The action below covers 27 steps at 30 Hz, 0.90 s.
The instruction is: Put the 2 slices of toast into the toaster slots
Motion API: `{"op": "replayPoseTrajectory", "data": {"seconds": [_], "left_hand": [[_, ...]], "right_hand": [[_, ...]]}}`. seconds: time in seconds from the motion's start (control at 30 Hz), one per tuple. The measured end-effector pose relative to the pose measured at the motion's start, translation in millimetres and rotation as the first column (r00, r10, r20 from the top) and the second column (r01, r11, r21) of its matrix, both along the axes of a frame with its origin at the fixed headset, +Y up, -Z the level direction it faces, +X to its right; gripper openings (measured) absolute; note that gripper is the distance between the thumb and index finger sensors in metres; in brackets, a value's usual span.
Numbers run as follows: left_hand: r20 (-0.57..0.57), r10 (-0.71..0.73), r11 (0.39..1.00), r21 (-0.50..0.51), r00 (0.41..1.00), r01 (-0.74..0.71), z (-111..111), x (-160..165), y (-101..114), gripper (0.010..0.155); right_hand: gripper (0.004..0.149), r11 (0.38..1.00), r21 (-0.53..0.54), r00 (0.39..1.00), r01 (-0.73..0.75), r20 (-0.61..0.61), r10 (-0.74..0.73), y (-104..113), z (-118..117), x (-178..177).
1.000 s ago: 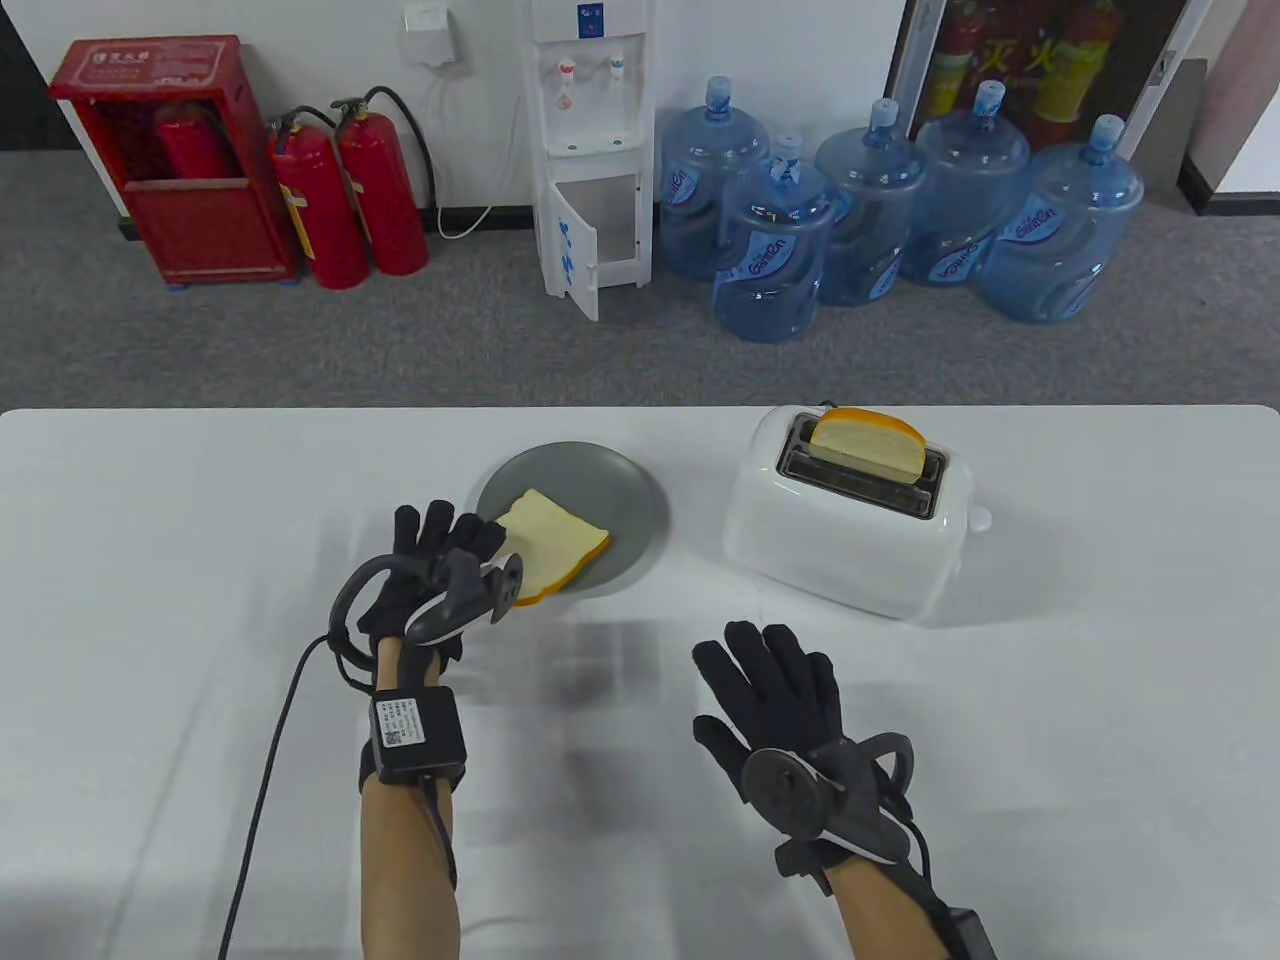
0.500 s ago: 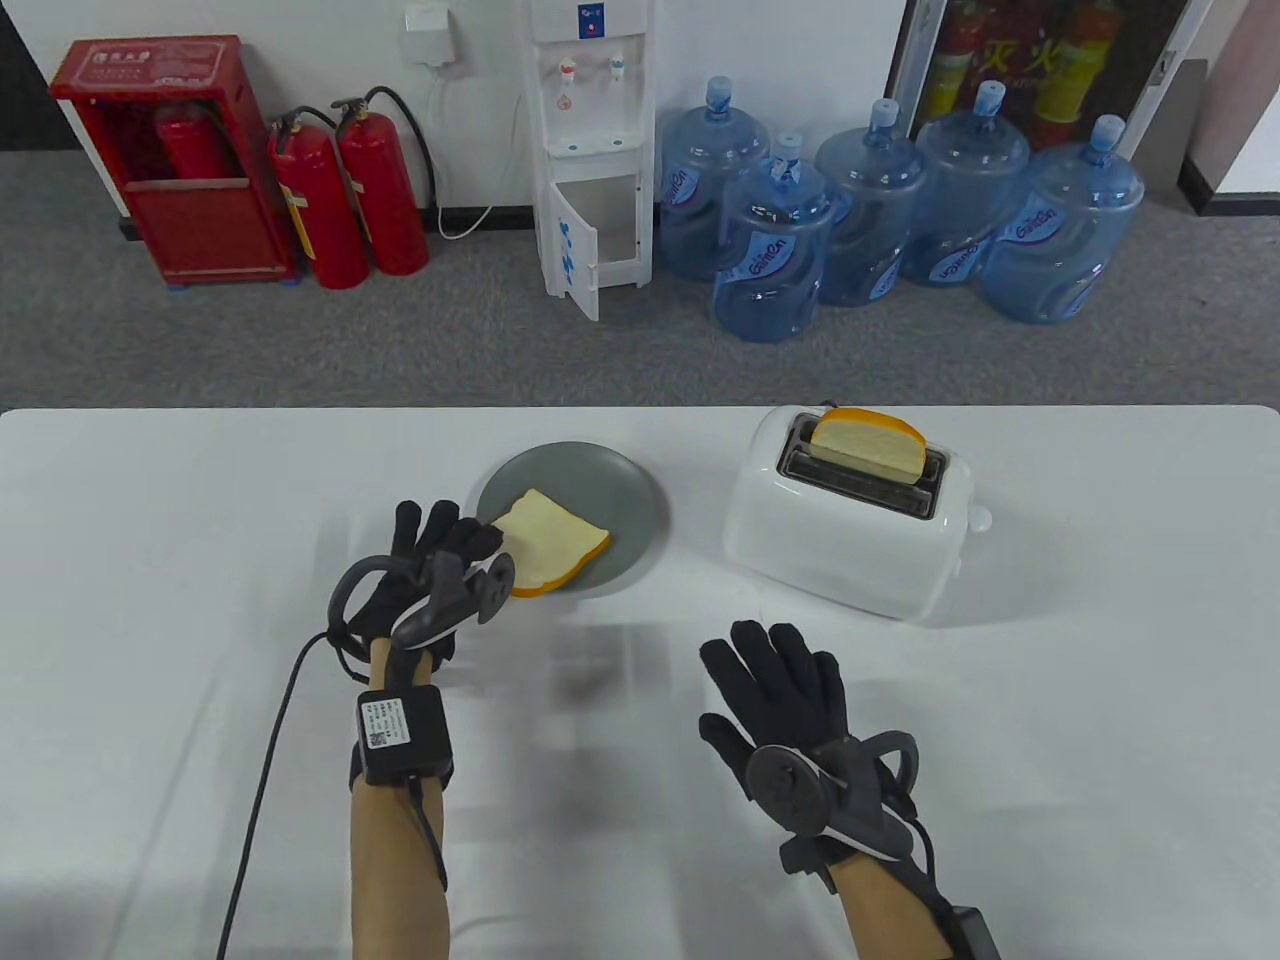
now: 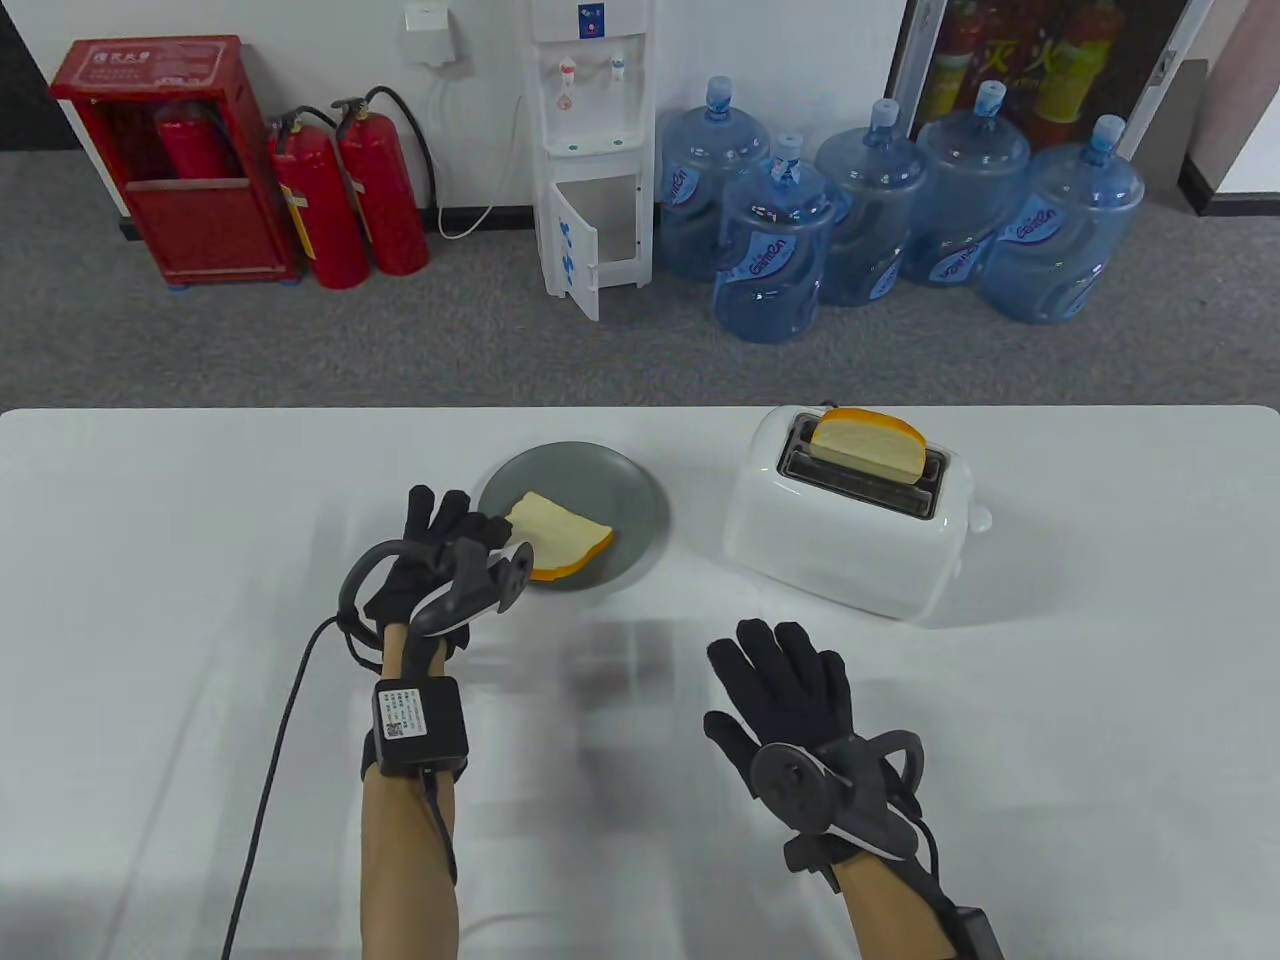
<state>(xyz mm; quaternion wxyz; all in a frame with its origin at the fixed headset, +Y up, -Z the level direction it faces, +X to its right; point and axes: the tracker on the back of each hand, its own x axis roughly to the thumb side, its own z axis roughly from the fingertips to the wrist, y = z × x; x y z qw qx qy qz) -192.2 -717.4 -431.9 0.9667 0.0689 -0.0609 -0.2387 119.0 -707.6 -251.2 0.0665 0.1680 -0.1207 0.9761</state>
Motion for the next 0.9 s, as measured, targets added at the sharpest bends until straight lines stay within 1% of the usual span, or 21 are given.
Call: {"op": "replayPoseTrajectory", "data": {"seconds": [0.33,0.53,0.9], "left_hand": [[0.008,0.012,1.000,0.026,1.000,-0.012,2,9,9,0.050],[0.001,0.058,0.998,0.030,0.998,-0.058,3,13,15,0.049],[0.005,0.083,0.990,0.110,0.997,-0.083,11,19,29,0.048]], "right_hand": [[0.066,1.000,-0.003,1.000,0.001,-0.004,-0.001,0,0,0],[0.066,1.000,0.001,1.000,0.011,0.001,-0.011,1,0,2],[0.067,1.000,0.011,1.000,0.011,-0.002,-0.011,0,0,1]]}}
